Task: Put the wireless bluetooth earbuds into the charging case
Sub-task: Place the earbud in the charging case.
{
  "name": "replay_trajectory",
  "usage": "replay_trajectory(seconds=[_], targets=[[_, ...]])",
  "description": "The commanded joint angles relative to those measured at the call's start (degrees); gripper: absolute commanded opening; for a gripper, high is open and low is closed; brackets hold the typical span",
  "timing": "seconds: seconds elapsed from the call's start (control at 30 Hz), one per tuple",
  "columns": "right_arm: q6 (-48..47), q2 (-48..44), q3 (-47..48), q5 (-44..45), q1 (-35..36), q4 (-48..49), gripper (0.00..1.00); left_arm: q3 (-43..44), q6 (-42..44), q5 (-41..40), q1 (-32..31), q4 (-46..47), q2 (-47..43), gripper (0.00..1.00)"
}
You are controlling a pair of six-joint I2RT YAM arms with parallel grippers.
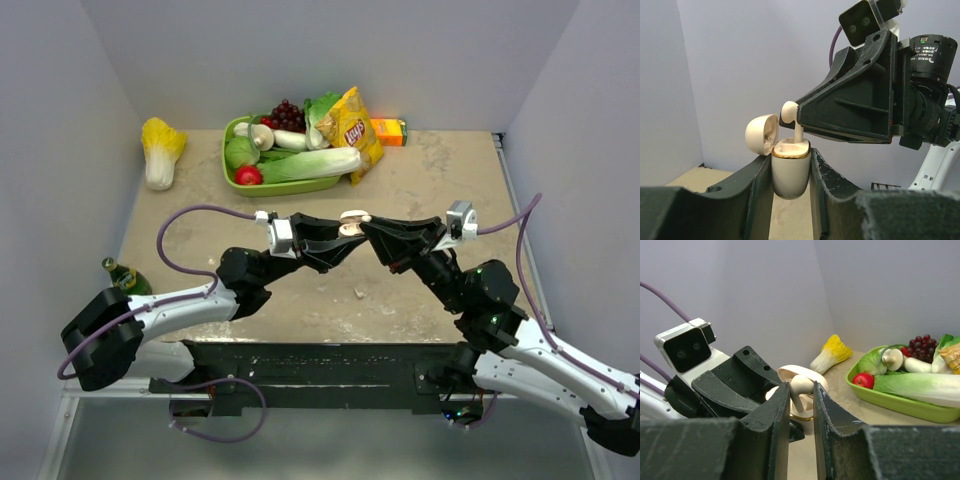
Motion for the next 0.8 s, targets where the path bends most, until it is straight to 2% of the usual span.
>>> replay_trajectory(seconds=[0.0, 0.5, 0.77], targets=[[-1.09, 0.05, -0.42, 2.34, 0.0, 3.25, 0.0, 1.59, -0.84, 0.59, 0.12, 35.58, -1.95, 0.0], [-1.62, -0.39, -0.77, 4.98, 0.0, 2.28, 0.0, 0.45, -0.66, 0.06, 0.12, 35.58, -2.39, 0.0], [-0.83, 0.84, -1.03, 2.18, 0.0, 1.58, 0.0, 0.97, -0.4, -0.11, 0.12, 35.58, -2.3, 0.0]])
